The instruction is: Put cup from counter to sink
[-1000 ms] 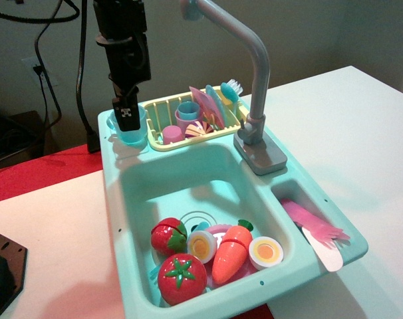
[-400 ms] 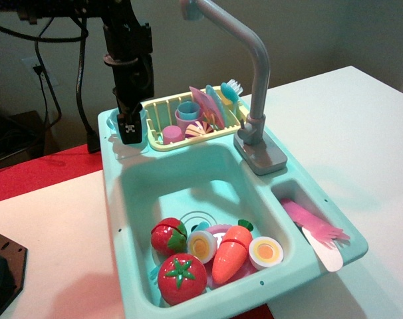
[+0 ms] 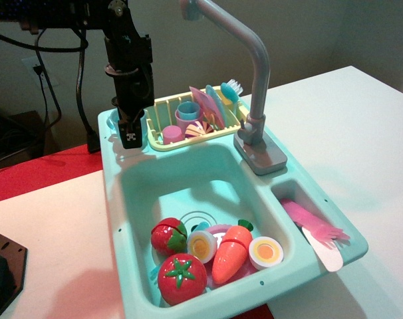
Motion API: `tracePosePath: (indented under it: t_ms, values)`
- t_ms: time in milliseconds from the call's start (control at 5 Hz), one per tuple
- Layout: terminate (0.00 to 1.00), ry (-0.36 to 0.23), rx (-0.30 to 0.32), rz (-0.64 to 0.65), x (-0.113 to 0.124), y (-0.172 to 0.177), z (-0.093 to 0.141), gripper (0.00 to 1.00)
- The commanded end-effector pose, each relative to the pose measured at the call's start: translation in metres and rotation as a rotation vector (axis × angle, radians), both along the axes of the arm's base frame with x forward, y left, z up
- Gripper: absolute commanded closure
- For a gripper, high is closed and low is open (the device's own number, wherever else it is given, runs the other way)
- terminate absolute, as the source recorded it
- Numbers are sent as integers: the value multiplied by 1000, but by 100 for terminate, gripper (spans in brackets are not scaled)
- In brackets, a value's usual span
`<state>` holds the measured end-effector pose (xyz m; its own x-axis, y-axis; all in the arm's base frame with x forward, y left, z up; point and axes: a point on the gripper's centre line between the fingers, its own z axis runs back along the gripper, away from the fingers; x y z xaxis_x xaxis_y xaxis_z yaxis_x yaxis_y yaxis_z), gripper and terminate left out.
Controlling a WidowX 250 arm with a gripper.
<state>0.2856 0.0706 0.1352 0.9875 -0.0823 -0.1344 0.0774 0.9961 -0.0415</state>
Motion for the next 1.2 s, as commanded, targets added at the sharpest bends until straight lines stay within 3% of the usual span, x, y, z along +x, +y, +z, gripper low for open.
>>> tracePosePath:
  t_ms: [0,600,1000]
  values:
    - [0,-79,15,6,0,1,21,100]
    - [0,-127,25,-9,5,5,27,100]
    - [0,-193,-7,-137,34,-40,36,100]
